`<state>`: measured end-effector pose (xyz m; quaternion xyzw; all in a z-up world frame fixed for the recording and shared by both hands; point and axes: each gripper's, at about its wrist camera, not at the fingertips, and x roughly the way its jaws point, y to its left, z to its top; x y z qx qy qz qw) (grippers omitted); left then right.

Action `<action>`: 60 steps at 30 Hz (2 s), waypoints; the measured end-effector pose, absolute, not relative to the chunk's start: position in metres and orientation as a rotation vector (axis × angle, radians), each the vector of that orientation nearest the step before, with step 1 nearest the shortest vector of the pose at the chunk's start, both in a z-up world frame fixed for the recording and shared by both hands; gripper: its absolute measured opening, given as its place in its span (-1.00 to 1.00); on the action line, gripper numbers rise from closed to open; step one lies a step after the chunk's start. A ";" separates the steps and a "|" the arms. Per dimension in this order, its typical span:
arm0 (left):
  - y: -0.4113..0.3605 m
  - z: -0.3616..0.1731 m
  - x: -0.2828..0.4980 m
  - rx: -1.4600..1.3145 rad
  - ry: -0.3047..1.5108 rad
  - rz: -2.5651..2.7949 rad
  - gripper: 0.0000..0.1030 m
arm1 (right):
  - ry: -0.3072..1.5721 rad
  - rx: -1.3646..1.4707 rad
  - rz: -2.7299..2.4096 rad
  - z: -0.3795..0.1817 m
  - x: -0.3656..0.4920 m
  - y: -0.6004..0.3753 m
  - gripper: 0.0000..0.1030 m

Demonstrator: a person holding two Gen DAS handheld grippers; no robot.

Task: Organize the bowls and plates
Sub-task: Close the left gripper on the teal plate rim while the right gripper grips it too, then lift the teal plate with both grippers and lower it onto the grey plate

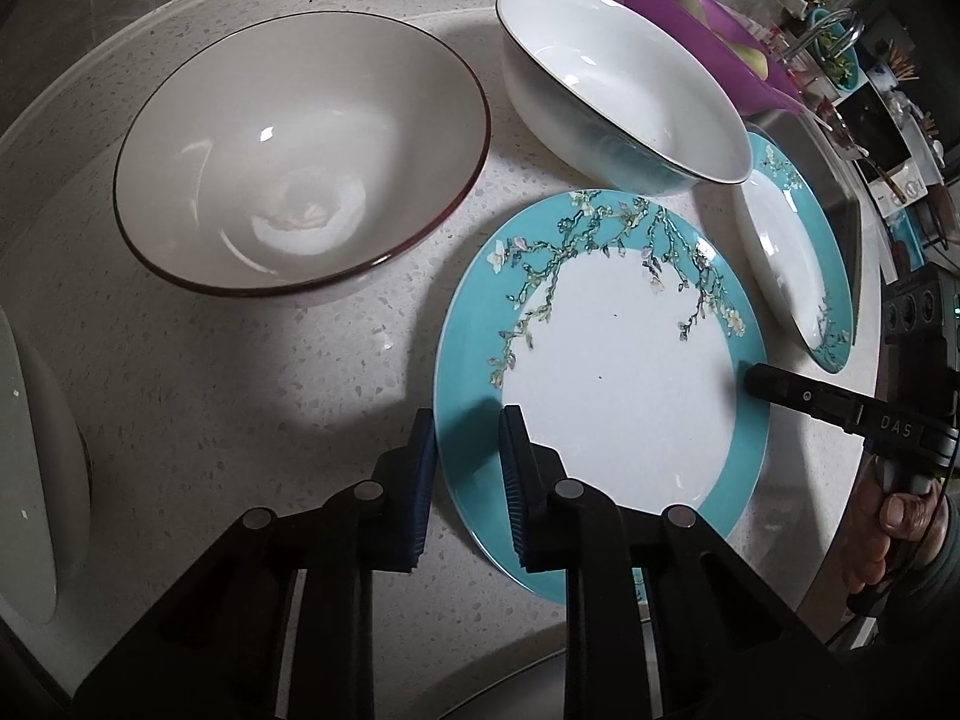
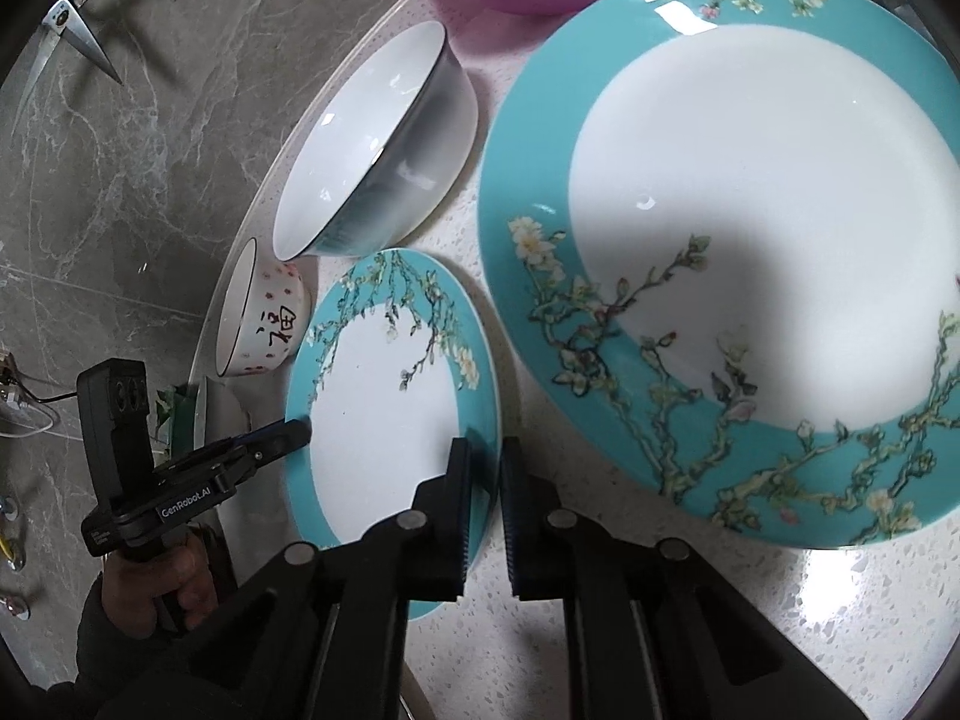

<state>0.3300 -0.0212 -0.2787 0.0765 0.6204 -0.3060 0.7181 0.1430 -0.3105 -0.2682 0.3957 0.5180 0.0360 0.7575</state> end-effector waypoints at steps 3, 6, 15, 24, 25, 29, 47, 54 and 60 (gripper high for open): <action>-0.020 -0.278 0.328 0.164 1.372 -0.677 -0.66 | 1.133 0.865 0.071 -0.268 0.142 -0.311 -0.78; -0.021 -0.276 0.327 0.162 1.372 -0.673 -0.66 | 1.137 0.872 0.067 -0.268 0.143 -0.311 -0.77; -0.017 -0.264 0.327 0.151 1.371 -0.663 -0.66 | 1.143 0.888 0.065 -0.263 0.141 -0.311 -0.77; -0.011 -0.241 0.320 0.150 1.351 -0.675 -0.66 | 1.133 0.900 0.061 -0.251 0.135 -0.312 -0.77; -0.010 -0.237 0.318 0.149 1.347 -0.676 -0.66 | 1.131 0.899 0.061 -0.248 0.134 -0.312 -0.77; -0.002 -0.225 0.310 0.144 1.335 -0.675 -0.66 | 1.122 0.892 0.069 -0.239 0.131 -0.309 -0.77; 0.088 -0.180 0.217 0.089 1.294 -0.633 -0.66 | 1.127 0.821 0.161 -0.202 0.097 -0.253 -0.77; 0.137 -0.188 0.170 0.075 1.312 -0.601 -0.66 | 1.179 0.793 0.195 -0.208 0.077 -0.218 -0.77; 0.166 -0.194 0.138 0.061 1.321 -0.598 -0.66 | 1.203 0.770 0.208 -0.210 0.058 -0.201 -0.77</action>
